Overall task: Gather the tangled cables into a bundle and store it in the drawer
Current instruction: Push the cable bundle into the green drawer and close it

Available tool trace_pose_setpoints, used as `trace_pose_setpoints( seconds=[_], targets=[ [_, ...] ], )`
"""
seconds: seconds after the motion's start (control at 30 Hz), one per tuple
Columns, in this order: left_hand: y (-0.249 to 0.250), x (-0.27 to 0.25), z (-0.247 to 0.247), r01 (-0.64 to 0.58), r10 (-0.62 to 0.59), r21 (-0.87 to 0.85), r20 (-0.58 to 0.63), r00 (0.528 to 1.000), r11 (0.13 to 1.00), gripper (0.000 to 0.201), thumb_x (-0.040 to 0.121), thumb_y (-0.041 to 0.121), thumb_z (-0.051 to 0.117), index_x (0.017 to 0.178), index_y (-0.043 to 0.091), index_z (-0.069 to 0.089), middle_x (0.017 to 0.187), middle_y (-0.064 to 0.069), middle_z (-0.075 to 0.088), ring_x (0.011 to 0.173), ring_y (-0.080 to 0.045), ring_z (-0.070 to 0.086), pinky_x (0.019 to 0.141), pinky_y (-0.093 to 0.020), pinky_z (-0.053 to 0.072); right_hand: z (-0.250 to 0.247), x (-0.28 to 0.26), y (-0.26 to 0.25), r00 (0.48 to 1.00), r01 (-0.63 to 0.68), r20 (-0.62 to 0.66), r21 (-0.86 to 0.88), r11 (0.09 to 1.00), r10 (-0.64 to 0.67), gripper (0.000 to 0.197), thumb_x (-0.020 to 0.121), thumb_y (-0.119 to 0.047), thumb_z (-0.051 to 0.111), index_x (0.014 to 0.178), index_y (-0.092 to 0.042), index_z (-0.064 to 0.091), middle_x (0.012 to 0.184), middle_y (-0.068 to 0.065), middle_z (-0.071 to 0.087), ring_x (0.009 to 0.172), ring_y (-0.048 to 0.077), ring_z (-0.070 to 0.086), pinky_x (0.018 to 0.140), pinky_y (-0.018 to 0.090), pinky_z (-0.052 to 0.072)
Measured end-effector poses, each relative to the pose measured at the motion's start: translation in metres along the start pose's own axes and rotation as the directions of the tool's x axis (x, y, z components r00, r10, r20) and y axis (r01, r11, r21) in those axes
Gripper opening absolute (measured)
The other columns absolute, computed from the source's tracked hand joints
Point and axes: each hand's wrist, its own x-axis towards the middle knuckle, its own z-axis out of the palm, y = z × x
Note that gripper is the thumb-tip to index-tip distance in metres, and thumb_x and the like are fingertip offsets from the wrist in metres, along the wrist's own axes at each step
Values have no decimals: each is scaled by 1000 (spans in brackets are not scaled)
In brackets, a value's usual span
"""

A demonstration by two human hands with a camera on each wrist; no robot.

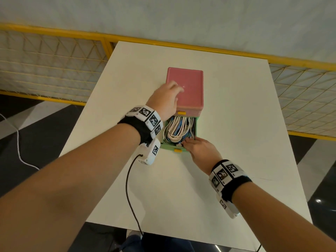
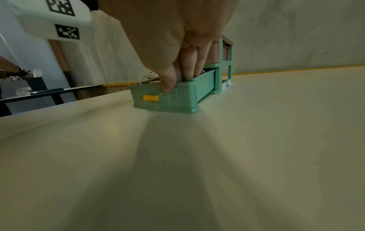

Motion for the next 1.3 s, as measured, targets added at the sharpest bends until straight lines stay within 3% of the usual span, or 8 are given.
trace_pose_setpoints(
  seconds=[0.1,0.23,0.5,0.7,0.93,1.1,1.2,1.3],
  targets=[
    [0,2,1,96,-115,71,353,929,993,67,92,-13,39,153,14,29,162,-4,23,148,-22,24,120,-32,19,-5,4,1,998,-33,-51,1,999,33,47,49,8,78,94,-7,75,94,7,75,82,22,73,77,34,57],
    [0,8,-3,68,-126,144,444,887,987,73,90,-15,38,155,15,22,164,-4,13,150,-24,17,121,-34,13,-13,23,3,990,-128,-63,16,992,128,43,54,13,73,92,-7,74,91,8,75,78,28,71,67,33,58],
    [-3,11,-6,34,-123,188,482,868,982,73,92,-10,40,155,18,18,164,-2,10,151,-23,15,121,-36,15,-12,42,9,970,-229,-66,52,972,232,41,69,11,68,103,-10,72,103,9,73,91,30,69,79,38,55],
    [-2,12,-7,16,-130,224,505,853,974,72,92,-7,40,156,19,17,165,-2,8,150,-25,16,121,-38,18,-20,49,7,945,-328,24,15,945,327,37,92,-6,49,123,-24,58,112,1,67,98,30,61,81,31,45],
    [3,11,-11,20,-148,244,520,841,970,71,94,-7,38,156,19,16,165,-1,7,151,-24,12,121,-38,15,-28,60,8,924,-372,67,-71,926,377,39,91,-2,44,121,-22,58,108,3,67,99,30,60,89,32,43],
    [3,12,-13,42,-162,235,518,840,971,70,95,-6,39,156,20,16,165,1,8,151,-23,12,122,-36,14,-18,55,-1,953,-290,-79,33,956,292,35,77,7,60,105,-13,70,97,7,72,90,34,65,80,34,50],
    [2,11,-11,38,-156,232,519,840,972,71,94,-5,40,156,20,15,165,0,6,151,-22,12,121,-35,15,-5,61,-17,976,-215,-39,36,976,216,45,77,9,57,120,-5,60,120,10,65,110,28,61,103,35,40],
    [1,11,-10,28,-145,226,520,842,974,71,94,-4,41,156,19,15,165,0,6,151,-22,12,121,-36,18,-6,69,-26,961,-276,17,21,961,276,54,77,4,47,130,-7,49,128,7,58,116,24,56,103,31,36]
  ],
)
